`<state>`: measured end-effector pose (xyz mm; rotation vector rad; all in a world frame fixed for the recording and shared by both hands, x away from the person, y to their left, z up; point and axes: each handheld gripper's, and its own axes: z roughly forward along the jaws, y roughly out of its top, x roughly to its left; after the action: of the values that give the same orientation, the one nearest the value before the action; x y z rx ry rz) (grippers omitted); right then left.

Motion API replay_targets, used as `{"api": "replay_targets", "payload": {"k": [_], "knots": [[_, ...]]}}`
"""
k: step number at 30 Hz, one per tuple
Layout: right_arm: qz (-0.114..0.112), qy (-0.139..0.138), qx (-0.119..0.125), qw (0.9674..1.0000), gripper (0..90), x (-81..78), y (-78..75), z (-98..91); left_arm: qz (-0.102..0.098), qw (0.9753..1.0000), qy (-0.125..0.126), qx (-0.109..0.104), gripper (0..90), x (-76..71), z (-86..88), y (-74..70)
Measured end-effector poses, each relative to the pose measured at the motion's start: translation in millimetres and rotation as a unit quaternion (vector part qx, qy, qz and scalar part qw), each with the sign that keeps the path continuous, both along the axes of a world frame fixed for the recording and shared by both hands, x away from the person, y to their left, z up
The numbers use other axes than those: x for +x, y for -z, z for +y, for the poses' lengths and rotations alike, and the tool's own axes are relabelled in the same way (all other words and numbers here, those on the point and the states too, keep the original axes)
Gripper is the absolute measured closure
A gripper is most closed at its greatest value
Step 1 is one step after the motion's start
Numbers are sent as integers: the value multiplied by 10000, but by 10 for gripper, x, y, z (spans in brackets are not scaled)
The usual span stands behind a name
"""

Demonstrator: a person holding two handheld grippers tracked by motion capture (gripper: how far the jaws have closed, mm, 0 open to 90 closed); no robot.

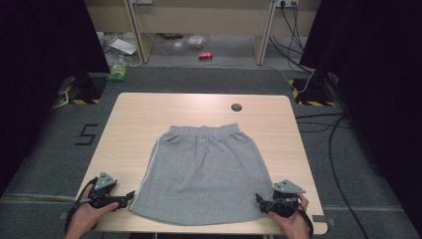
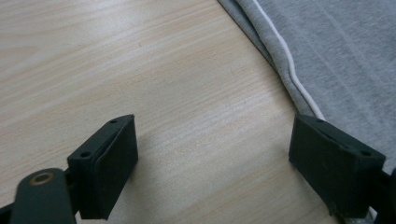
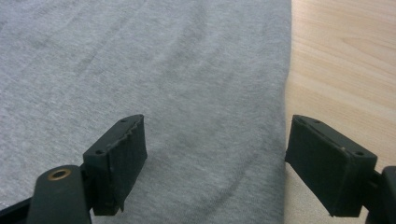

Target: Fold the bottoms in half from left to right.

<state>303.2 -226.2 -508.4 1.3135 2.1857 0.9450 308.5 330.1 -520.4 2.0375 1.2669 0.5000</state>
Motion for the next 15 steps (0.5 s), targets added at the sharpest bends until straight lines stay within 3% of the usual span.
{"api": "replay_targets", "payload": {"k": [9,15], "knots": [[-45,44,69,10000,208,0,-17,-7,53,10000,-29,0,164,37,-3,-17],[-78,55,118,9999,209,-2,-32,16,52,9999,-30,-159,183,111,-25,-59]]}}
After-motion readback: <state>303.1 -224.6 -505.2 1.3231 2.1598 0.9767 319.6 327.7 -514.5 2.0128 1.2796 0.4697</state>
